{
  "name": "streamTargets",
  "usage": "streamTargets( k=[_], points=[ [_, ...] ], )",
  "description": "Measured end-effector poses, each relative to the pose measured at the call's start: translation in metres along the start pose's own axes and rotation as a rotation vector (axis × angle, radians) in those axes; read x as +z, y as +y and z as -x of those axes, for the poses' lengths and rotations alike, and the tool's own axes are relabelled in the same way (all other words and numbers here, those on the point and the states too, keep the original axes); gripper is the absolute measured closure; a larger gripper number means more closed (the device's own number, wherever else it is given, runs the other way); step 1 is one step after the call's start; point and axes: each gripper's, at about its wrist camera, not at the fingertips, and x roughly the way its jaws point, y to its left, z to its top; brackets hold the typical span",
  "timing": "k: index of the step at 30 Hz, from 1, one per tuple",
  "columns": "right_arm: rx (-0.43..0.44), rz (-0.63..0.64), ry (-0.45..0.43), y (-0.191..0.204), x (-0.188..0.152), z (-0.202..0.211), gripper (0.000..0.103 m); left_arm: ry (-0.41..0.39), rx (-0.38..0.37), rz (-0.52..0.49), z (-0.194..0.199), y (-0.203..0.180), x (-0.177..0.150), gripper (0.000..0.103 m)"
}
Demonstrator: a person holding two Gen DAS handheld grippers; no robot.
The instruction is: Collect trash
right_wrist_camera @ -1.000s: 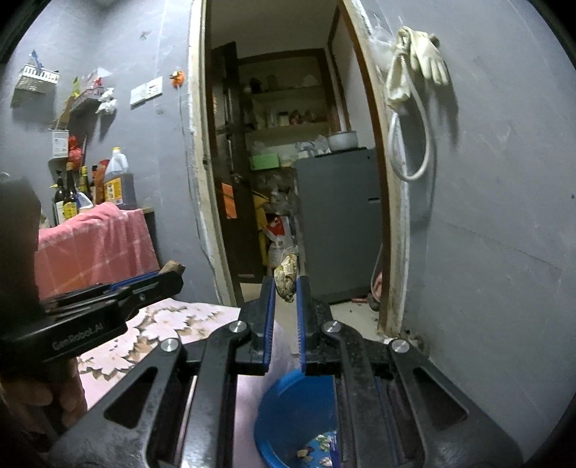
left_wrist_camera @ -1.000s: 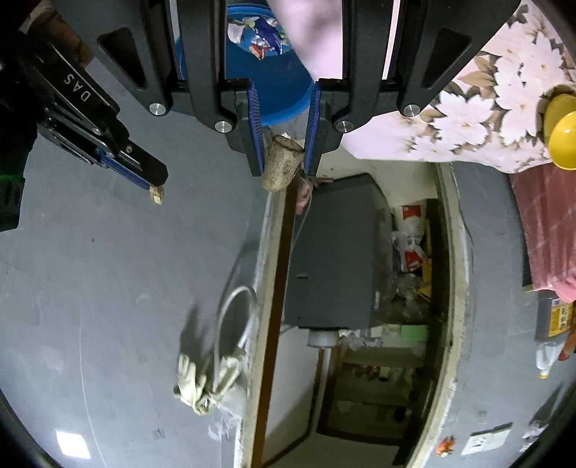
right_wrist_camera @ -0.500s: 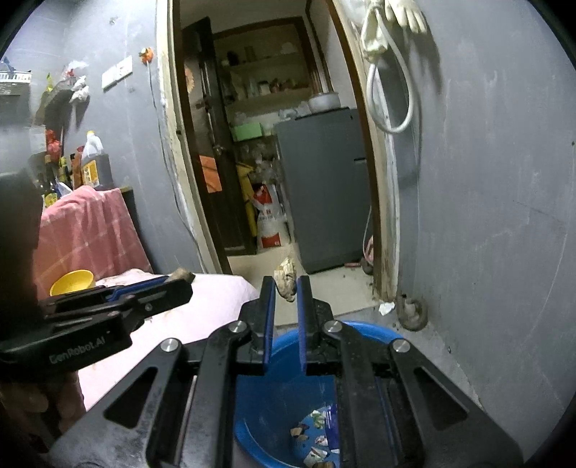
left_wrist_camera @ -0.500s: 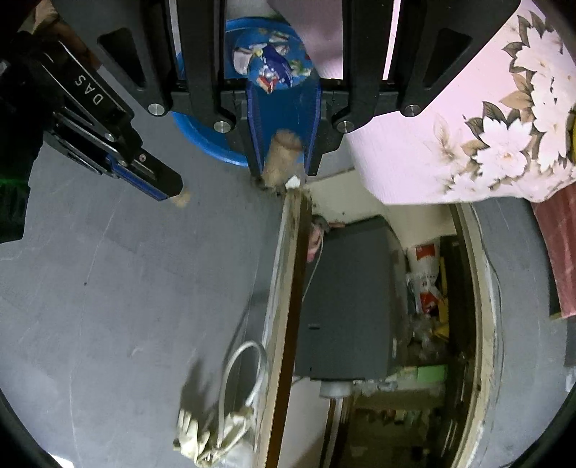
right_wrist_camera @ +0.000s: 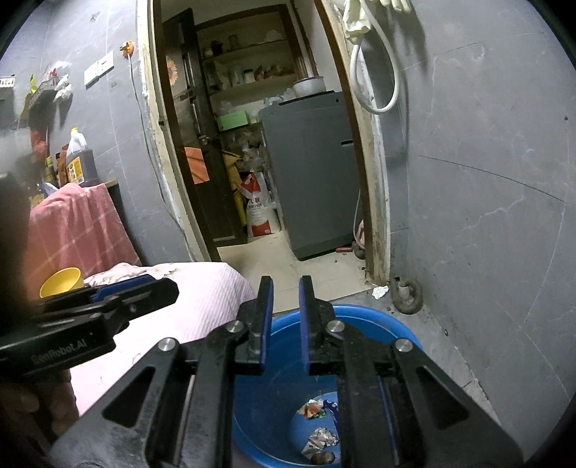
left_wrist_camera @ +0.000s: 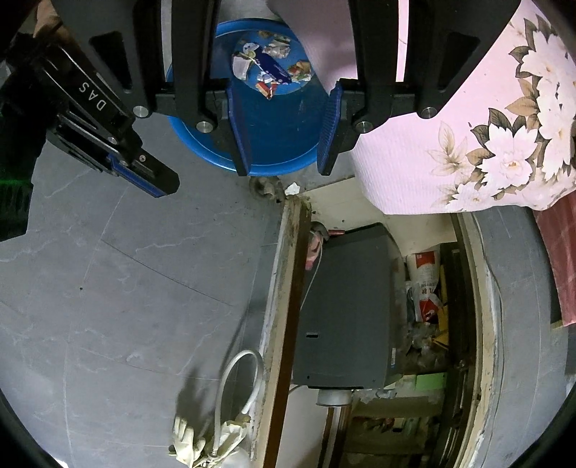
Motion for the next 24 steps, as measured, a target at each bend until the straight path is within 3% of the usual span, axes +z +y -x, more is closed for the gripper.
streamTargets(
  k=[10,20,24],
  points=[
    [0.003,0.002,-0.015,0.009,0.008,0.012,0.081,-0.020,0.014,0.001,0.019,0.002,0.005,0.070],
    [0.044,0.025,-0.057,0.036,0.018,0.045,0.080,-0.080,0.071,0.034,0.078,0.005,0.002,0.070],
    [0.074,0.043,-0.070,0.052,0.018,0.061,0.074,-0.104,0.103,0.063,0.106,0.011,-0.004,0.070]
  ],
)
